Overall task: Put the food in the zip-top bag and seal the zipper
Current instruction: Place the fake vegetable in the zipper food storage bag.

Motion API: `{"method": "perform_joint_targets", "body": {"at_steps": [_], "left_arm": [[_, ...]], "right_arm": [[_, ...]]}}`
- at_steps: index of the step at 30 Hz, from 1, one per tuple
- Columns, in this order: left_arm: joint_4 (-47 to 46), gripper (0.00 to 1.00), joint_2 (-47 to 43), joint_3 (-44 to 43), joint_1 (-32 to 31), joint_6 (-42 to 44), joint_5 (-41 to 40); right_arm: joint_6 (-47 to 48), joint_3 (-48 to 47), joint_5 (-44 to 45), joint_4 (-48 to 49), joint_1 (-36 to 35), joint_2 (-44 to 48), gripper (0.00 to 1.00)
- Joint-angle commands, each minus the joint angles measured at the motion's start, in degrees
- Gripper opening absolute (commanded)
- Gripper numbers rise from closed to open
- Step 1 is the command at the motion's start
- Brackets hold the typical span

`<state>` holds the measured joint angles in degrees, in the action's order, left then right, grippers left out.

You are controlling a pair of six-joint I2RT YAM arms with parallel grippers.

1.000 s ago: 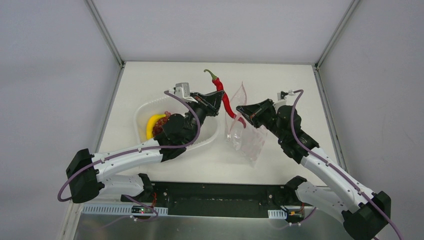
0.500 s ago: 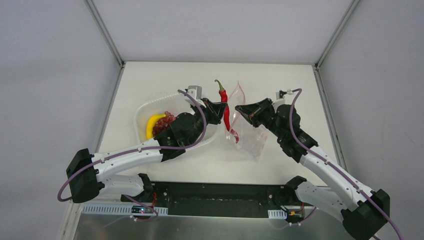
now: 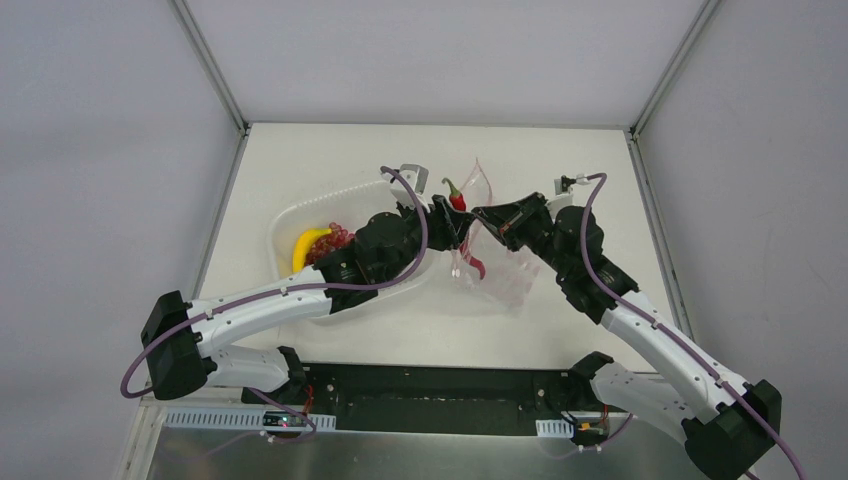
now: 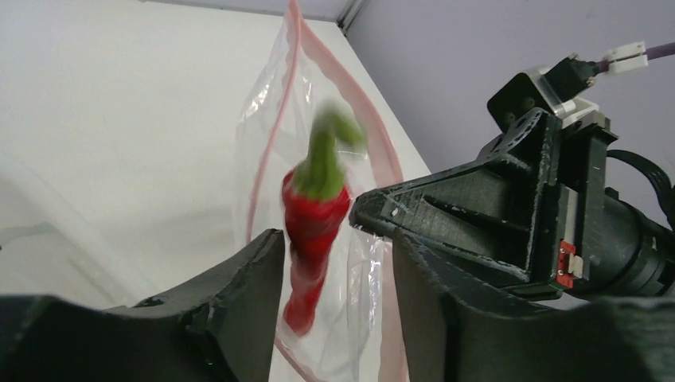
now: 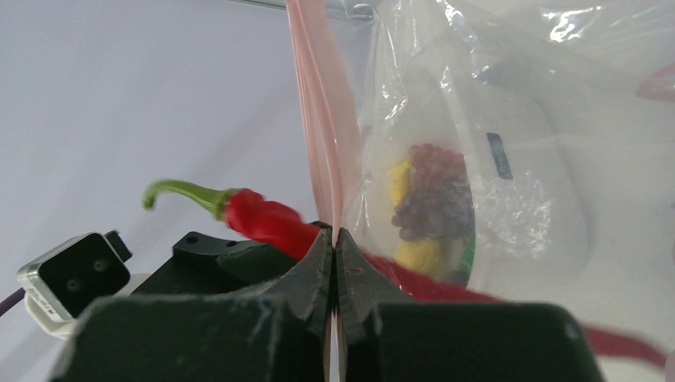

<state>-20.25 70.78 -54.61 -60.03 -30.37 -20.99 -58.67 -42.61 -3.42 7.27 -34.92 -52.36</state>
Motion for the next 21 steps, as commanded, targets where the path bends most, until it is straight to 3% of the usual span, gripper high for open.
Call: {"method": "perform_joint_targets", "body": {"at_steps": [1,6,17,21], "left_arm": [[1.31,0.58,-0.98,-2.25,0.12,0.92,0.79],[3.47,0.74,-3.89,-2.93,0.13,3.8,0.92],[19.46,0.8,-7.7,-6.52,1.14,5.39,-6.28],[23.12,0.8,-5.9,-7.81,6.14,1.13,6.79]], "right_arm": [[1.96,-3.13,0.17,2.17,0.24,1.81,0.0],[4.34,-4.57,1.43,-0.42,0.38,2.69,0.0],[10.33,-8.35,-0.07,-5.11,1.62,2.03,0.0],[18.02,-13.31,-1.74,-13.18,1.63,-1.5,0.0]]}}
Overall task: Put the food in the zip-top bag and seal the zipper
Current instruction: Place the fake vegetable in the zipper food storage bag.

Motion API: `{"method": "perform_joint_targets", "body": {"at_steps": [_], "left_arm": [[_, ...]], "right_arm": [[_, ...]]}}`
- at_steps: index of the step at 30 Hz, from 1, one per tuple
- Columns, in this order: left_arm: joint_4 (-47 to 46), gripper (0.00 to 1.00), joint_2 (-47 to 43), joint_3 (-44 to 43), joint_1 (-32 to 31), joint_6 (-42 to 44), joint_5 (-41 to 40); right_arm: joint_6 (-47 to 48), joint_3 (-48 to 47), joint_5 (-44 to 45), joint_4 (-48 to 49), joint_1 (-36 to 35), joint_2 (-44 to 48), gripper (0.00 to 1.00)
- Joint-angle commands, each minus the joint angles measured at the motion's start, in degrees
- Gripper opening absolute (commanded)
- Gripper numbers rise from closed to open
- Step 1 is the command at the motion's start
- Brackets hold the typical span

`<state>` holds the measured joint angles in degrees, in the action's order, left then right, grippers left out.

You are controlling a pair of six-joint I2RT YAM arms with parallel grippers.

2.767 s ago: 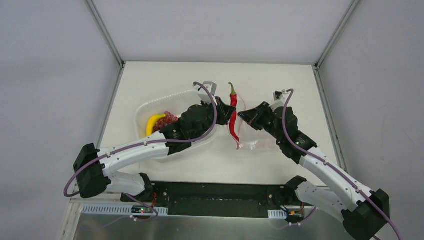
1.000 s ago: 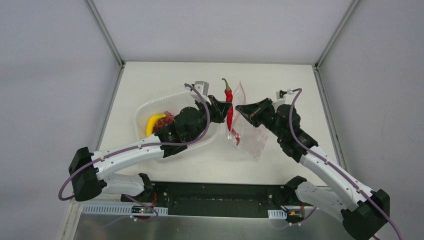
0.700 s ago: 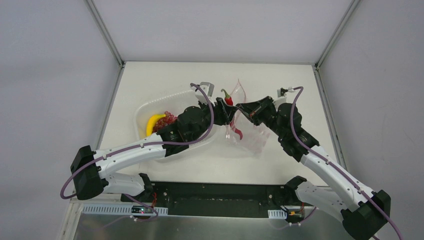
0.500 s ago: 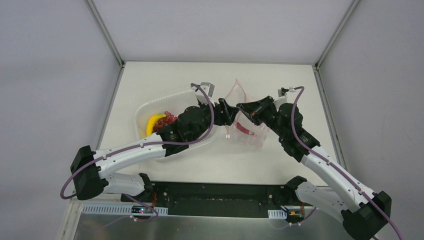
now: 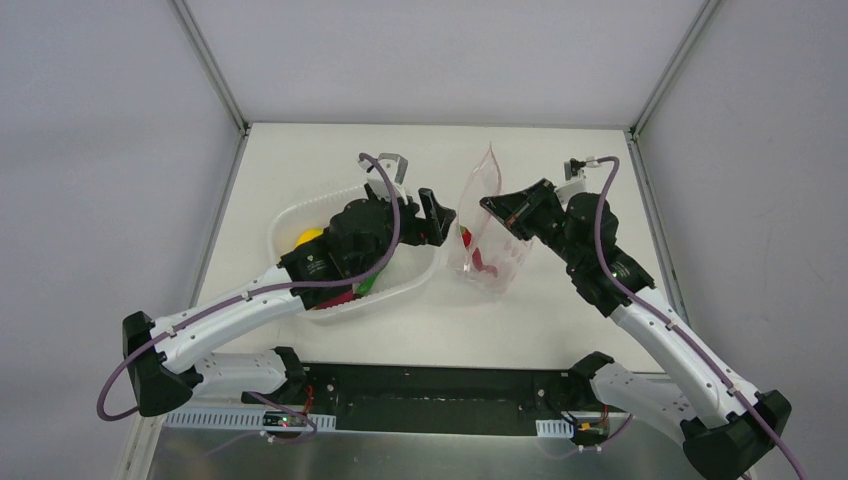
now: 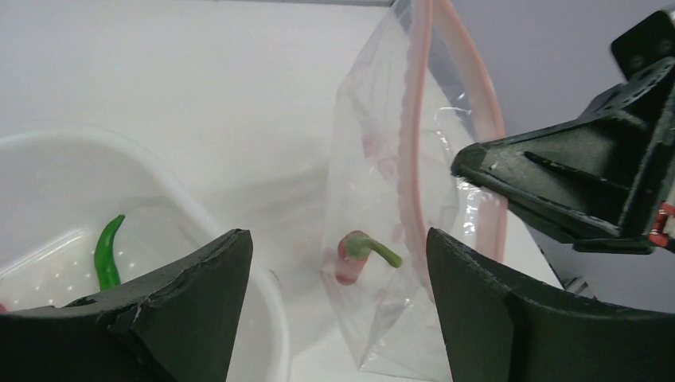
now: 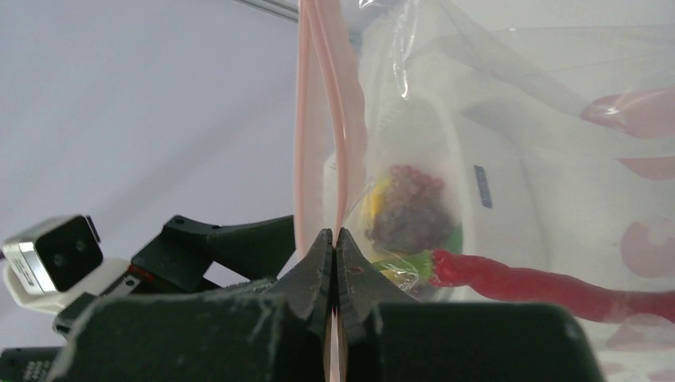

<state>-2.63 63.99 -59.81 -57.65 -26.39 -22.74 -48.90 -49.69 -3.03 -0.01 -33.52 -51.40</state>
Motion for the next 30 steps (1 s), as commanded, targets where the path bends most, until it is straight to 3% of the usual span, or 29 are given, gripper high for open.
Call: {"method": "perform_joint_targets", "body": {"at_steps": [1,6,17,28,30], "left_arm": [[5.55,0.8,1.59,-2.86,4.49,-3.71,11.23],[5.44,0.79,5.07,-5.87,5.66,-4.76,19.05],[9.24,0.78,7.23,-9.87,5.71,-3.67,21.95],[12.42,0.5,16.3,-13.46,5.53,-5.19,25.91],[12.18,0.36,16.92,-13.12,5.53,-5.62,25.84]], "right_arm": [[9.58,-7.23,-2.17,-7.91,0.27,-3.22,0.0],[13.59,-9.38,-4.25,-11.34,0.25,-5.54,0.0],[19.49,-15.96,-0.35,-21.85,-0.82,-10.22,0.0],[26.73,-25.5,3.85,-37.73,-2.41,-13.93,0.0],[27.27,-26.06,4.31,-39.46,-2.48,-14.34,0.0]]}}
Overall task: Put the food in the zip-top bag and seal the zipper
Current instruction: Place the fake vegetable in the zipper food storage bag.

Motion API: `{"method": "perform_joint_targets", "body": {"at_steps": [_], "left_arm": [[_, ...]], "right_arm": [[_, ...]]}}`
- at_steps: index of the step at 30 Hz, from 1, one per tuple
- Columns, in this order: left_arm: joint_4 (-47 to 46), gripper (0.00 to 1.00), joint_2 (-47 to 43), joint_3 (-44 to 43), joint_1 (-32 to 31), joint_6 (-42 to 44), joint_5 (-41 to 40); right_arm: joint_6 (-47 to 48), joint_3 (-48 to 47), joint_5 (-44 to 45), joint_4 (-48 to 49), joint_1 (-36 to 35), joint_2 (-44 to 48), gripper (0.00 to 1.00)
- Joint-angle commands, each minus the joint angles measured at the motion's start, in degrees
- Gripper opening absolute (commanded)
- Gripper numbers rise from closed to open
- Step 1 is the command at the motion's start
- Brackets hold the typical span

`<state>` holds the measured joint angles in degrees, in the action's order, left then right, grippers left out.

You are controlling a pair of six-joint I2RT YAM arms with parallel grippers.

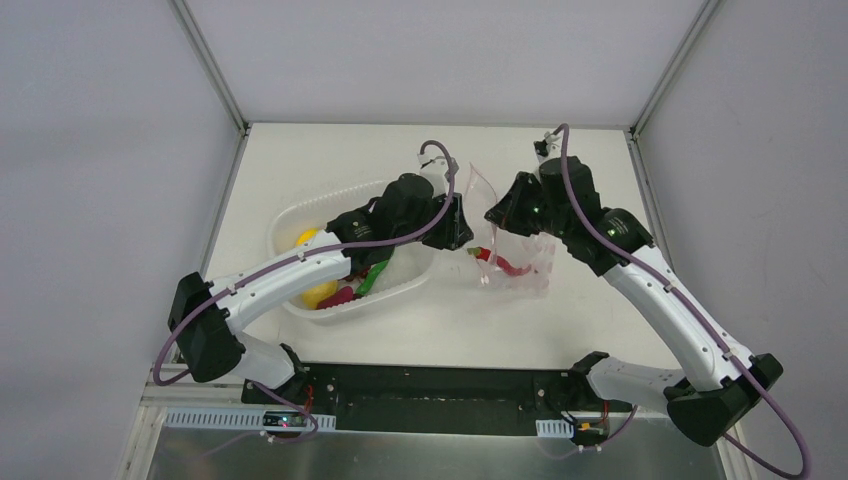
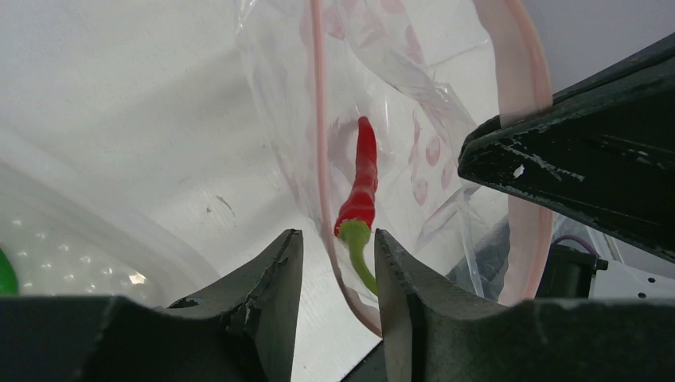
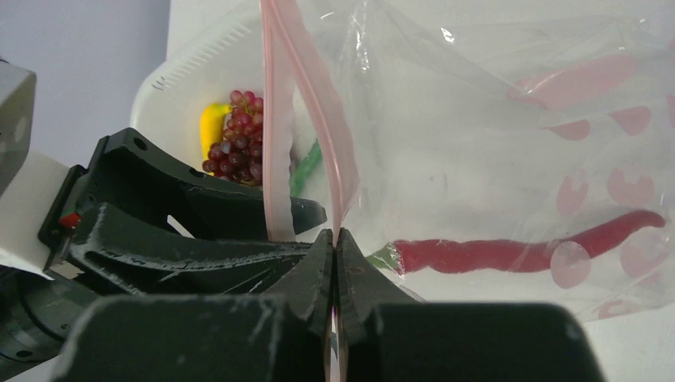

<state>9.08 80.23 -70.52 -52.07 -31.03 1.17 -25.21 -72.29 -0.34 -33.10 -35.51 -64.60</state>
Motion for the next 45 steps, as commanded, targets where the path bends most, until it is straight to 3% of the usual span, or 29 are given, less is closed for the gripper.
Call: {"method": "perform_joint_targets", "body": {"at_steps": [1,5,8,15,20,24,26,27,33,39,42,45], "left_arm": [[0.77,0.29,0.78,-2.39,0.03,-1.05,1.33],[3.94,0.1,-0.38,-1.43,-0.04,-0.56,-4.21],[5.59,0.02,-1.15,-0.83,0.04,-0.53,-7.97],[6.75,0.0,-0.16,-0.43,0.07,-1.96,-12.28],[6.05,0.0,0.17,-0.21,0.09,-2.19,-11.25],[6.08,0.0,0.29,0.53,0.07,-2.41,-10.82],[4.88,0.17,-0.68,1.79,0.07,-2.31,-10.69],[4.18,0.33,-1.41,2.33,0.14,-1.91,-10.31],[3.73,0.74,-5.75,4.18,2.06,3.21,-5.11],[7.27,0.99,-13.49,8.15,5.12,6.36,-3.49],[8.96,0.99,-16.39,9.52,6.37,7.84,-3.5],[12.87,0.99,-18.02,9.95,7.97,8.02,-9.69]], "right_arm": [[3.96,-3.8,2.94,-7.41,-0.53,-1.25,0.0],[7.13,-7.64,8.25,-16.33,-0.65,-3.6,0.0],[8.81,-10.67,9.83,-24.01,-1.28,-5.15,0.0],[8.55,-17.1,12.81,-33.36,-3.39,-6.0,0.0],[7.21,-17.23,14.56,-30.93,-3.56,-5.31,0.0],[4.0,-9.97,8.3,-17.12,-3.56,-1.37,0.0],[2.82,-7.24,5.57,-10.6,-3.54,-0.06,0.0],[2.47,-6.71,4.52,-9.48,-3.53,-0.24,0.0],[0.45,-3.22,3.64,-5.26,-3.52,-2.04,0.0],[-0.37,-0.7,1.8,-2.04,-3.52,-2.69,0.0],[0.18,-0.74,0.89,-2.0,-3.56,-3.33,0.0],[0.64,-0.87,0.84,-1.74,-3.65,-3.3,0.0]]}}
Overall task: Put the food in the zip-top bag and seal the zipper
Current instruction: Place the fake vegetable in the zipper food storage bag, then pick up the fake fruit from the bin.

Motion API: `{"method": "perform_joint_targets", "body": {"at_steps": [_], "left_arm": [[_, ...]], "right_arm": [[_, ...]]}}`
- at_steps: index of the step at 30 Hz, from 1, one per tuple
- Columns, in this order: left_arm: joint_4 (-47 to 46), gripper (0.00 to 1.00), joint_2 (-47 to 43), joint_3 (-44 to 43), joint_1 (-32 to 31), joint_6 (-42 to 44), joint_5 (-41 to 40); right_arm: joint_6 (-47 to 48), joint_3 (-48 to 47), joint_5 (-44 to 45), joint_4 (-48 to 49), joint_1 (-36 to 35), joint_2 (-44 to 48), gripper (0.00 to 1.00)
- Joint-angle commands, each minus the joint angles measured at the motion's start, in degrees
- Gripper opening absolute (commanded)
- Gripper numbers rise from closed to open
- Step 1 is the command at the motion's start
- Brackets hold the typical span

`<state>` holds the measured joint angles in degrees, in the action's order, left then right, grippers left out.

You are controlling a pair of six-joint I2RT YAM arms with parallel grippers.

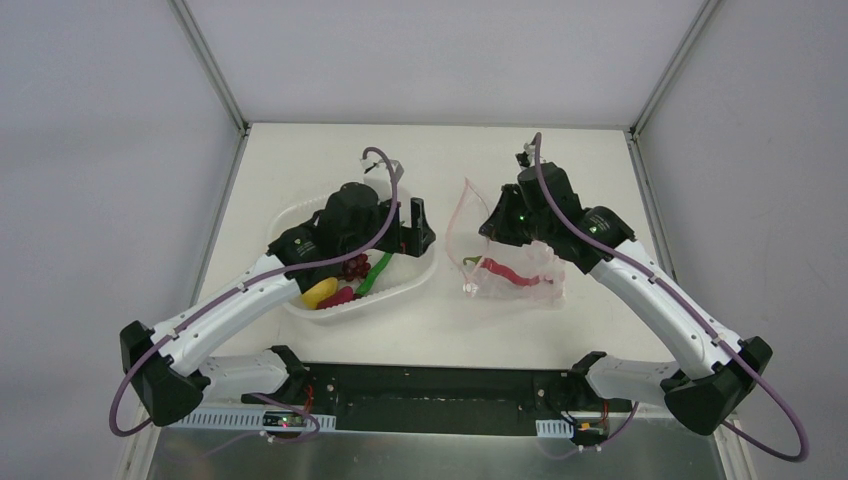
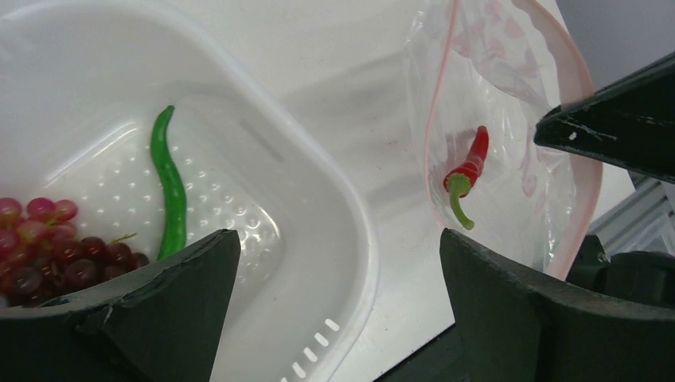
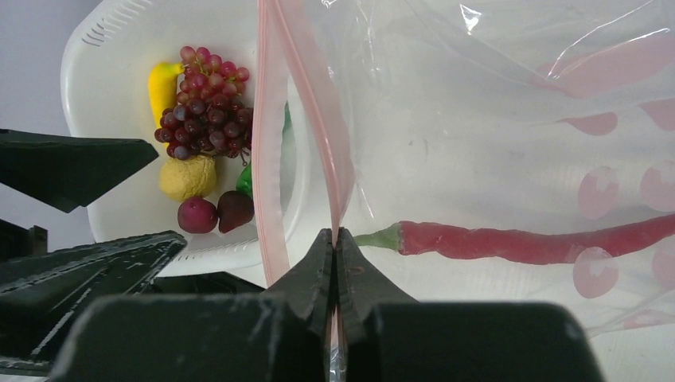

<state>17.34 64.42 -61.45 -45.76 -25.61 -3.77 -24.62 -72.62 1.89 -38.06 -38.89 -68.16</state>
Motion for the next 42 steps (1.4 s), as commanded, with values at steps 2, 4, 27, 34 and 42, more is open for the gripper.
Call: {"method": "perform_joint_targets", "body": {"at_steps": [2,4,27,34,42], "left_arm": [[7.38,0.99,-2.96,1.03,3.77,2.41,-7.45],[10.41,0.99,-3.83,1.87,6.3,2.06,-10.14],[22.09,0.97,18.96,1.74,29.23,6.75,-7.7],[22.4,0.76,24.08,0.79,29.33,7.23,-7.62],[19.27,0.32,21.39,4.31,29.28,6.69,-1.97]], "right_arm": [[0.44,-0.84,-4.04,3.23,-0.29,0.31,0.0],[0.55,-0.94,-4.73,2.94,-0.22,0.31,0.0],[1.15,1.2,-8.53,4.98,-0.33,0.84,0.0],[1.15,1.56,-9.06,5.42,-0.3,0.57,0.0],[1.07,2.26,-8.92,5.72,-0.3,0.92,0.0]]}}
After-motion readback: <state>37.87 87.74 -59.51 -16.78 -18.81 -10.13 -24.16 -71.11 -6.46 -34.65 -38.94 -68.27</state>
